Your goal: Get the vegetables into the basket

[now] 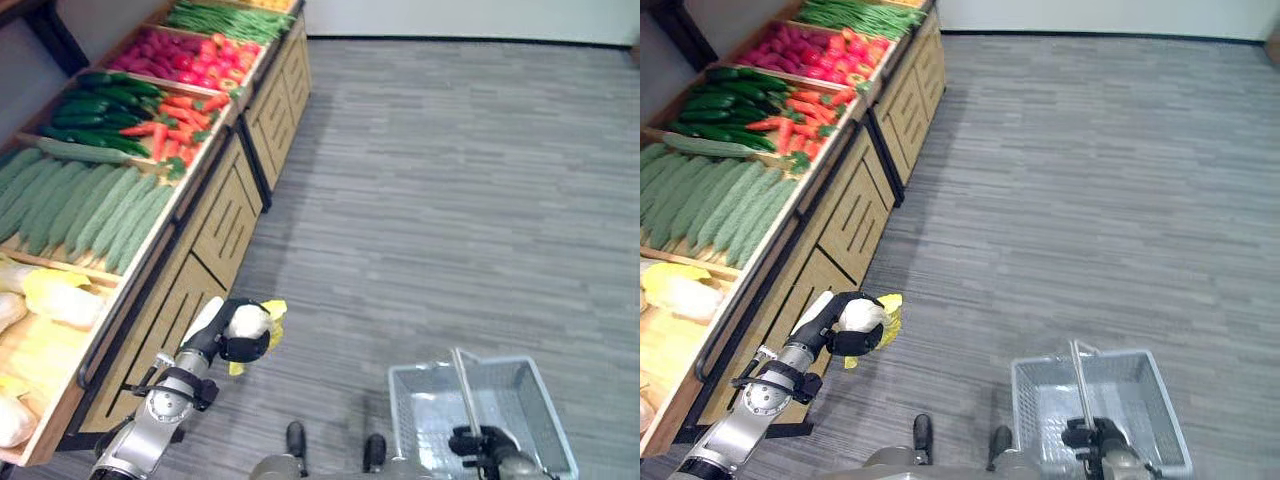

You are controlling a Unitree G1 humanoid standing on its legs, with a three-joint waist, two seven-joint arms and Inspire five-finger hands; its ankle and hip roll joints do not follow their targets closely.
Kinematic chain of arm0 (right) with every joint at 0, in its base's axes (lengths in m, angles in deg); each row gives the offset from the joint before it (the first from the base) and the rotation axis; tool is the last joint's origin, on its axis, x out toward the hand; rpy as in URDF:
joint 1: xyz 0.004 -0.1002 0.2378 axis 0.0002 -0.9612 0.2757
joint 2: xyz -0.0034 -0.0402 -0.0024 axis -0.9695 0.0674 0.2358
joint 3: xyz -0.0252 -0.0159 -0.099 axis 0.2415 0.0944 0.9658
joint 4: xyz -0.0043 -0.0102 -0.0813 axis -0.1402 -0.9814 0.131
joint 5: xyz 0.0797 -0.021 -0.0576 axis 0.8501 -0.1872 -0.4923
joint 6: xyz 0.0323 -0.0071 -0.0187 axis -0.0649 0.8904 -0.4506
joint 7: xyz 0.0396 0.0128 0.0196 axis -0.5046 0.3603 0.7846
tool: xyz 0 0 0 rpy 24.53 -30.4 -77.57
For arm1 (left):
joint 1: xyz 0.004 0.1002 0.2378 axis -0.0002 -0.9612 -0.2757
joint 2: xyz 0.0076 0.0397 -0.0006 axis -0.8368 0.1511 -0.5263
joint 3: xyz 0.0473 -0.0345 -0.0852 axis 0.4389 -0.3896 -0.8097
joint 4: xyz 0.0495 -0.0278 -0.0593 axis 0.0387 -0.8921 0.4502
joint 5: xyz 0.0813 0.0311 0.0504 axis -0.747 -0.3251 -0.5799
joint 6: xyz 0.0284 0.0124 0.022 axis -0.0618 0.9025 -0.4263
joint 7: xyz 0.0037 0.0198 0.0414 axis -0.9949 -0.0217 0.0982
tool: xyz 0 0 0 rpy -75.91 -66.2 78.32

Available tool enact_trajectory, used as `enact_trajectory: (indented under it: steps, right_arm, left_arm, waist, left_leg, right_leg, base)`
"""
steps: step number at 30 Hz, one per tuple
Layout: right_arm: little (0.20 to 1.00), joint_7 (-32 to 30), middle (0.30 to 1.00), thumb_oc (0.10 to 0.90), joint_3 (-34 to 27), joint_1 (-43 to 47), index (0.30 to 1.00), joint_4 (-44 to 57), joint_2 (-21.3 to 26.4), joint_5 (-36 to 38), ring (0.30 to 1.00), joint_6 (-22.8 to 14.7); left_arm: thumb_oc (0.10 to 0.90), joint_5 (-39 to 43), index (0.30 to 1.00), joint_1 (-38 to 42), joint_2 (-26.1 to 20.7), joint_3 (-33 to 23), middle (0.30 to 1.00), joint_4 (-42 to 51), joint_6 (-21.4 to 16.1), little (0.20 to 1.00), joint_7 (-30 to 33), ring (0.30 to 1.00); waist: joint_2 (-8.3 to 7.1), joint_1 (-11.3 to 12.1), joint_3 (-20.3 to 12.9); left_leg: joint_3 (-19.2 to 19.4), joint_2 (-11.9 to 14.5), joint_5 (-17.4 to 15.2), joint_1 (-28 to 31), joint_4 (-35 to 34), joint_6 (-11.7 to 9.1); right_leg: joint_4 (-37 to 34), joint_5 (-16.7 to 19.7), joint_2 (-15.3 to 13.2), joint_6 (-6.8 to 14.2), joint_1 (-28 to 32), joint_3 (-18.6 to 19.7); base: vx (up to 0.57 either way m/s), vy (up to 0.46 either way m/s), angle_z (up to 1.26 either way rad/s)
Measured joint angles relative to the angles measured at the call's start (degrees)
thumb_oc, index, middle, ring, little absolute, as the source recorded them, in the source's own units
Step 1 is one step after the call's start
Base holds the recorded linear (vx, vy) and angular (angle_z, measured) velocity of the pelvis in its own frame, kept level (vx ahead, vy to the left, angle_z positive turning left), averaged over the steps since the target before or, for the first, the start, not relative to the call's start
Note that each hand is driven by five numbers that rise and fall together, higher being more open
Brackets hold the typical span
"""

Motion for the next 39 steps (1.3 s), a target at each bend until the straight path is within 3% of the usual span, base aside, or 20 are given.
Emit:
enact_trajectory:
  steps: [3,7,12,15,20,21,23,24,31,39]
  right_arm:
    - [0.3,-0.27,0.3,0.4,1.74,0.43,0.3,6.5,-0.15,-1.05,0.3,0.45]
    - [0.3,0.08,0.3,0.4,4.39,-0.19,0.3,14.8,0.21,-4.88,0.3,2.33]
    - [0.3,0.21,0.3,0.4,5.1,-0.09,0.3,20.67,0.72,-6.48,0.3,2.89]
    - [0.3,0.24,0.3,0.4,6.92,-0.14,0.3,26.28,2.59,-7.68,0.3,3.93]
    - [0.3,0.27,0.3,0.4,12.14,0.33,0.3,31.27,4.13,-10.09,0.3,4.37]
    - [0.3,0.85,0.3,0.4,15.07,0.42,0.3,34.08,5.27,-12.11,0.3,4.38]
    - [0.3,1.4,0.3,0.4,15.67,0.76,0.3,35.34,4.96,-12.57,0.3,4.33]
    - [0.3,1.42,0.3,0.4,17.0,1.51,0.3,36.02,5.15,-13.52,0.3,4.32]
    - [0.3,2.31,0.3,0.4,19.71,2.83,0.3,42.75,6.46,-14.43,0.3,4.16]
    - [0.3,3.95,0.3,0.4,21.99,0.43,0.3,52.1,9.53,-13.88,0.3,4.11]
  left_arm:
    - [0.4,-0.03,0.3,4.09,0.45,3.3,0.3,-5.06,-0.2,0.3,-1.19,0.3]
    - [0.4,-3.61,0.3,6.09,-0.74,5.14,0.3,-7.66,-0.02,0.3,-2.1,0.3]
    - [0.4,-8.47,0.3,10.21,-5.26,6.93,0.3,-7.88,-0.03,0.3,-2.69,0.3]
    - [0.4,-15.08,0.3,17.25,-10.04,13.07,0.3,-7.55,-0.02,0.3,-4.0,0.3]
    - [0.4,-23.28,0.3,28.32,-10.71,23.88,0.3,-3.62,-2.25,0.3,-5.4,0.3]
    - [0.4,-25.29,0.3,32.91,-10.25,29.43,0.3,-3.74,-2.84,0.3,-6.1,0.3]
    - [0.4,-26.08,0.3,34.33,-7.57,30.85,0.3,-4.37,-3.82,0.3,-6.24,0.3]
    - [0.4,-27.38,0.3,35.41,-4.04,32.11,0.3,-6.49,-4.48,0.3,-5.96,0.3]
    - [0.4,-31.9,0.3,35.42,4.92,35.81,0.3,-18.8,-4.8,0.3,-6.24,0.3]
    - [0.4,-33.95,0.3,33.37,12.92,35.64,0.3,-33.3,-2.38,0.3,-5.13,0.3]
  waist:
    - [-1.03,-0.96,1.55]
    - [-0.08,-0.82,2.22]
    - [0.08,-0.87,2.35]
    - [0.06,-1.03,2.35]
    - [-0.11,-2.39,2.4]
    - [-0.11,-2.81,2.4]
    - [-0.11,-3.48,2.4]
    - [-0.12,-3.85,2.32]
    - [-0.07,-5.98,2.28]
    - [-0.18,-6.2,2.18]
  left_leg:
    - [2.83,-0.57,-0.42,0.1,-0.07,0.06]
    - [6.57,-1.76,-1.02,0.78,-0.43,1.01]
    - [7.06,-2.27,-1.13,1.25,-0.44,1.24]
    - [7.19,-2.45,-1.21,2.08,-0.46,1.35]
    - [7.56,-2.51,-1.24,2.47,-0.46,1.4]
    - [7.87,-2.49,-1.24,2.46,-0.46,1.4]
    - [8.17,-2.47,-1.24,2.5,-0.46,1.4]
    - [8.93,-2.44,-1.24,2.28,-0.45,1.41]
    - [10.76,-1.99,-1.29,1.71,-0.46,1.46]
    - [11.13,-1.64,-1.29,1.24,-0.46,1.45]
  right_leg:
    - [-0.65,1.26,-0.22,1.05,-0.99,3.06]
    - [-3.37,4.45,-0.84,1.54,-0.73,6.59]
    - [-5.77,5.94,-1.27,1.95,0.62,6.96]
    - [-6.84,6.49,-1.45,2.21,1.91,7.05]
    - [-7.16,6.76,-1.46,2.26,2.26,7.35]
    - [-7.16,6.79,-1.44,2.29,2.15,7.65]
    - [-7.17,6.8,-1.39,2.28,2.01,8.03]
    - [-7.17,6.92,-1.29,2.26,1.46,8.65]
    - [-7.16,7.34,-0.61,2.1,-0.06,10.35]
    - [-7.16,7.6,-0.2,1.85,-0.75,10.9]
  base:
    - [0.04,0.195,-0.59]
    - [-0.02,0.152,-0.38]
    - [-0.01,0.064,-0.06]
    - [-0.01,0.025,0.0]
    - [-0.03,-0.008,-0.05]
    - [-0.05,-0.038,-0.09]
    - [-0.05,-0.042,-0.15]
    - [-0.02,-0.032,-0.24]
    - [0.0,-0.026,-0.18]
    - [0.0,-0.025,-0.03]
